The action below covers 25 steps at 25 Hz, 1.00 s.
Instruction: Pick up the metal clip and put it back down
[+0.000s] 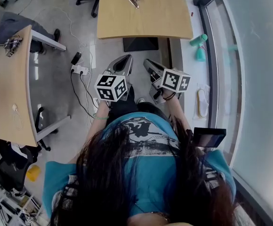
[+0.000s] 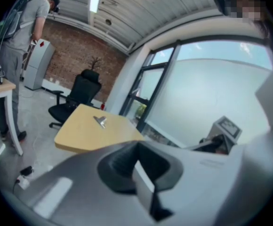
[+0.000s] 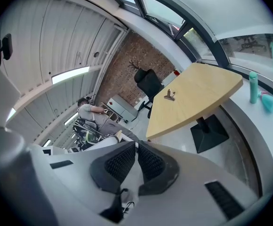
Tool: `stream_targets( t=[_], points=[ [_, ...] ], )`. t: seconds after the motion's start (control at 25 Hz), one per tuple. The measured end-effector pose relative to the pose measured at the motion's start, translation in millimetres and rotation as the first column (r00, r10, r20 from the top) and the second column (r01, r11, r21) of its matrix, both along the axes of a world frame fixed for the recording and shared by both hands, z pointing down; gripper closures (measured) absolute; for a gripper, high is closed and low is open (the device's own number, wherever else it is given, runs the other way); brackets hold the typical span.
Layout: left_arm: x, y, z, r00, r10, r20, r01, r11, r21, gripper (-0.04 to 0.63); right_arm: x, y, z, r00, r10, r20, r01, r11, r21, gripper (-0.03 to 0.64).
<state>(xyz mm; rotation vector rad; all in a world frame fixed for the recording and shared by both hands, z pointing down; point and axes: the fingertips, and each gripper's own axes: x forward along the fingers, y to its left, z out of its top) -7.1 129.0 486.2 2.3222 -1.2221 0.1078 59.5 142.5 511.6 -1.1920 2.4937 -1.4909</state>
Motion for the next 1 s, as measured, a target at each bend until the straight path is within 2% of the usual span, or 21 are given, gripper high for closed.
stream_targets(
  t=[0.4, 0.84, 1.0],
  points=[
    [34, 107, 13, 0.997, -0.004, 0.076, 0.007, 0.999, -0.038, 0.592, 24, 92, 10, 0.998, -0.039, 0.051, 0.04, 0.999, -0.014, 0.586],
    [15, 139, 3, 0.996, -0.024, 0.085, 0.025, 1.0, -0.008, 0.594, 8, 128, 7, 0.998, -0.043, 0.046, 0.043, 0.999, -0.001, 0.586],
    [-10, 155, -4, 0.997, -0.01, 0.072, 0.01, 1.0, 0.003, 0.592, -14, 145, -3, 0.999, -0.024, 0.033, 0.023, 1.0, 0.011, 0.586]
  ],
)
